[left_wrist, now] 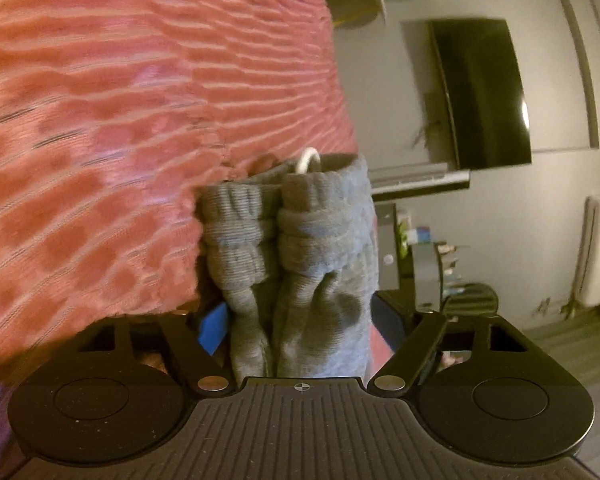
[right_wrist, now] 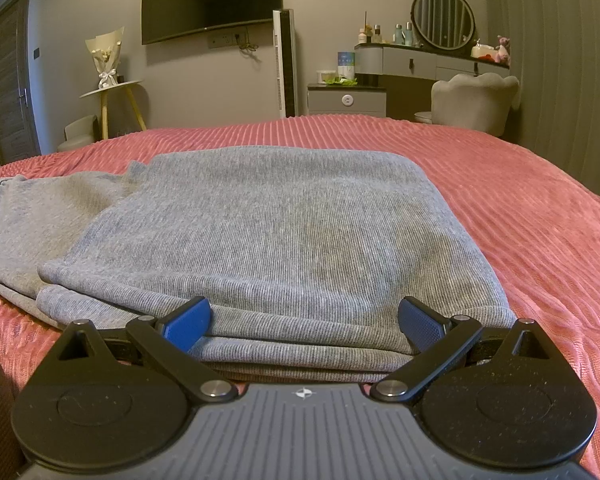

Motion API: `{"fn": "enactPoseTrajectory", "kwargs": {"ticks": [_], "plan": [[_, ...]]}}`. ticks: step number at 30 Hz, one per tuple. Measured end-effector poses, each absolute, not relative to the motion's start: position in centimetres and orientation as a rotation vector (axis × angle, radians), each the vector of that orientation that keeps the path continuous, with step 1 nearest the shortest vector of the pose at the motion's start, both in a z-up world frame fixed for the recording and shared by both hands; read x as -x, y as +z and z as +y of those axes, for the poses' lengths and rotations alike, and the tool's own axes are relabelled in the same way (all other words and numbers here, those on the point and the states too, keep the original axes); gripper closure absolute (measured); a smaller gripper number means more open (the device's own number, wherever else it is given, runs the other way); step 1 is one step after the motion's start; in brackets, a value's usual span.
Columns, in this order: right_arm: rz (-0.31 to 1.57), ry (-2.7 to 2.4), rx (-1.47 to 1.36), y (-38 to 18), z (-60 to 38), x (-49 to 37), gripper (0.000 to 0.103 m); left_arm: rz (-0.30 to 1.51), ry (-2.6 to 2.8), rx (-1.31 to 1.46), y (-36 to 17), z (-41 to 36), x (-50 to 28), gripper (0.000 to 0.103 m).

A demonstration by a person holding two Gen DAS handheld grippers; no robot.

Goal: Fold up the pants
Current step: 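Grasp the grey waistband with the left tool and lift it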

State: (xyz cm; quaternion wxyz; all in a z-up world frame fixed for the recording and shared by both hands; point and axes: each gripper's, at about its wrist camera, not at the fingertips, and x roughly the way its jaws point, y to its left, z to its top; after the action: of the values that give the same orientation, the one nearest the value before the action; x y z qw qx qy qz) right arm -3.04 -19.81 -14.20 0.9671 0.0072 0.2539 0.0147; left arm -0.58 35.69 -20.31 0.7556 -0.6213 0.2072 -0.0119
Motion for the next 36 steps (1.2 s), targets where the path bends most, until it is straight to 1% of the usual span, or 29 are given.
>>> {"fn": "enactPoseTrajectory", "kwargs": {"ticks": [2, 4, 8, 10, 12, 14, 15, 16, 17, 18, 20, 21, 22, 23, 24, 26, 28, 29, 30, 33, 36], "plan": [[0.513, 0.030, -0.014, -14.2, -19.8, 3.0, 0.003, 0.426, -0.059, 1.326, -19.6, 35.3, 0.1, 0.008], [0.513, 0.029, -0.013, -14.2, -19.8, 3.0, 0.003, 0.406, -0.089, 1.282, -18.9, 34.9, -0.4, 0.008], [0.512, 0.026, -0.010, -14.3, -19.7, 3.0, 0.003, 0.303, -0.205, 1.203, -17.7, 34.4, -0.6, 0.008], [0.509, 0.024, -0.007, -14.3, -19.6, 3.0, 0.003, 0.361, -0.113, 1.205, -18.0, 34.5, -1.6, 0.008], [0.507, 0.023, -0.003, -14.3, -19.4, 3.0, 0.003, 0.477, -0.010, 1.195, -18.9, 34.6, -3.0, 0.009], [0.506, 0.022, -0.002, -14.3, -19.5, 3.0, 0.003, 0.502, 0.006, 1.118, -18.2, 33.8, -3.7, 0.007], [0.505, 0.022, -0.002, -14.4, -19.4, 3.0, 0.003, 0.498, 0.004, 1.071, -17.7, 33.2, -4.0, 0.008], [0.504, 0.022, -0.001, -14.4, -19.4, 3.0, 0.003, 0.500, 0.016, 1.034, -17.3, 32.8, -4.3, 0.010], [0.504, 0.021, 0.000, -14.4, -19.4, 3.0, 0.003, 0.504, 0.015, 1.008, -17.1, 32.3, -4.6, 0.019], [0.503, 0.021, 0.001, -14.4, -19.4, 2.9, 0.003, 0.510, -0.003, 0.995, -17.1, 32.1, -4.9, 0.037], [0.501, 0.019, 0.003, -14.5, -19.4, 3.0, 0.003, 0.507, -0.022, 0.987, -16.8, 31.7, -5.1, 0.047], [0.500, 0.019, 0.003, -14.5, -19.4, 3.0, 0.003, 0.497, -0.024, 0.978, -16.7, 31.7, -5.2, 0.050], [0.499, 0.019, 0.003, -14.5, -19.5, 3.0, 0.003, 0.500, -0.021, 0.978, -16.9, 31.8, -5.4, 0.050], [0.499, 0.019, 0.003, -14.5, -19.5, 3.0, 0.003, 0.523, -0.006, 0.990, -17.3, 31.9, -5.7, 0.046], [0.498, 0.018, 0.003, -14.5, -19.4, 3.0, 0.003, 0.561, 0.028, 1.015, -17.8, 32.1, -6.3, 0.038], [0.497, 0.019, 0.004, -14.5, -19.5, 3.0, 0.003, 0.552, 0.050, 1.059, -18.2, 32.1, -6.4, 0.040], [0.498, 0.018, 0.005, -14.5, -19.4, 2.9, 0.003, 0.549, 0.060, 1.053, -17.8, 32.0, -6.7, 0.054], [0.498, 0.017, 0.005, -14.5, -19.3, 3.0, 0.003, 0.547, 0.056, 1.044, -17.5, 31.9, -6.7, 0.069], [0.499, 0.017, 0.005, -14.5, -19.3, 3.0, 0.003, 0.539, 0.051, 1.037, -17.4, 31.7, -6.3, 0.077], [0.503, 0.012, 0.012, -14.3, -19.1, 2.9, 0.003, 0.528, 0.067, 1.002, -15.9, 31.3, -5.7, 0.082], [0.528, 0.001, 0.021, -13.8, -18.7, 2.6, 0.003, 0.502, 0.067, 0.928, -13.3, 29.9, -5.2, 0.083]]}}
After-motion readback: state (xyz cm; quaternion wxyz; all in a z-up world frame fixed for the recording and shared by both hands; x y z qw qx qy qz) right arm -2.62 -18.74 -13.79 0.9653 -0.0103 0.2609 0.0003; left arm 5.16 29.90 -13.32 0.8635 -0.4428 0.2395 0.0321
